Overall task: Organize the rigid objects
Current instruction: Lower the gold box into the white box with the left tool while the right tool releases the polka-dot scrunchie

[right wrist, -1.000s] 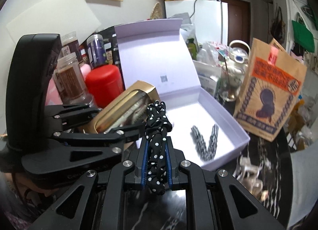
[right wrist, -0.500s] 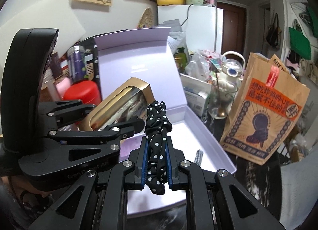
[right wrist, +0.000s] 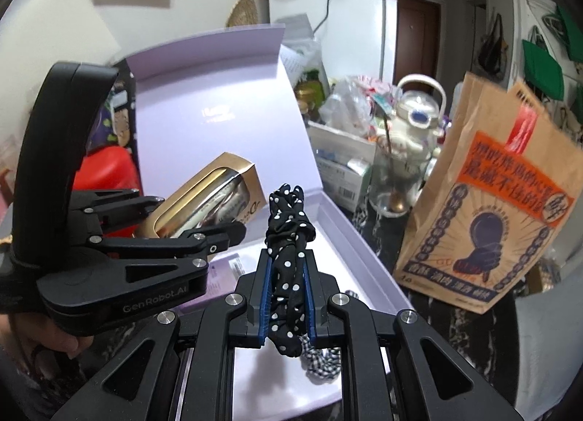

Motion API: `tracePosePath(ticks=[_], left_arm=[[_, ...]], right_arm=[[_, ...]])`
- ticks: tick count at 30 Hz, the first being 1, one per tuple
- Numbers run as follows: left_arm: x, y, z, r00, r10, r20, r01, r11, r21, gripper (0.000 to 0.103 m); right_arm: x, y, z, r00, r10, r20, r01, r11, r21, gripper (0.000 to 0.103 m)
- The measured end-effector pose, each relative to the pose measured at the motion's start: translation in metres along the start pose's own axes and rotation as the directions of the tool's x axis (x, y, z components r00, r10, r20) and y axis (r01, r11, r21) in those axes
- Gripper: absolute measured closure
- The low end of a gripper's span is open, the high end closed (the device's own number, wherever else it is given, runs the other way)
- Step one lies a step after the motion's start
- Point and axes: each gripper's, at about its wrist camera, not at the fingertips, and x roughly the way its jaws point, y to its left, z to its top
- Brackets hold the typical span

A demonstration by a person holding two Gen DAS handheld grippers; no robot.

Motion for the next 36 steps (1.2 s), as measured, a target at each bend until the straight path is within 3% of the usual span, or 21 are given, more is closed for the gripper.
tracePosePath(ticks=[16,29,32,36], left_arm=[[0.047,-0.004,-0.016,0.989,0.075,-0.128,-0.071,0.997,0.039,0.065],[0.066,-0.003,-0.023,0.968,0.11,-0.226,-0.101,0.993,0.054,0.065],[0.066,-0.005,-0.021,0.969,0.118,-0.219,-0.107,0.992,0.06,0.065],[0.065,-0.005,-0.02,0.967,0.117,-0.224,-0.105,0.992,0.064,0.065]], right_arm=[[0.045,-0.004,-0.019,0.99,-0.031,-0.137,0.033,0.999,0.015,0.088],[0.067,-0.014,-0.025,0.979,0.025,-0.205,-0.007,0.996,0.088,0.087],[0.068,-0.017,-0.027,0.978,0.019,-0.21,0.002,0.995,0.1,0.087],[0.068,-0.019,-0.026,0.977,0.006,-0.213,0.018,0.994,0.109,0.08]])
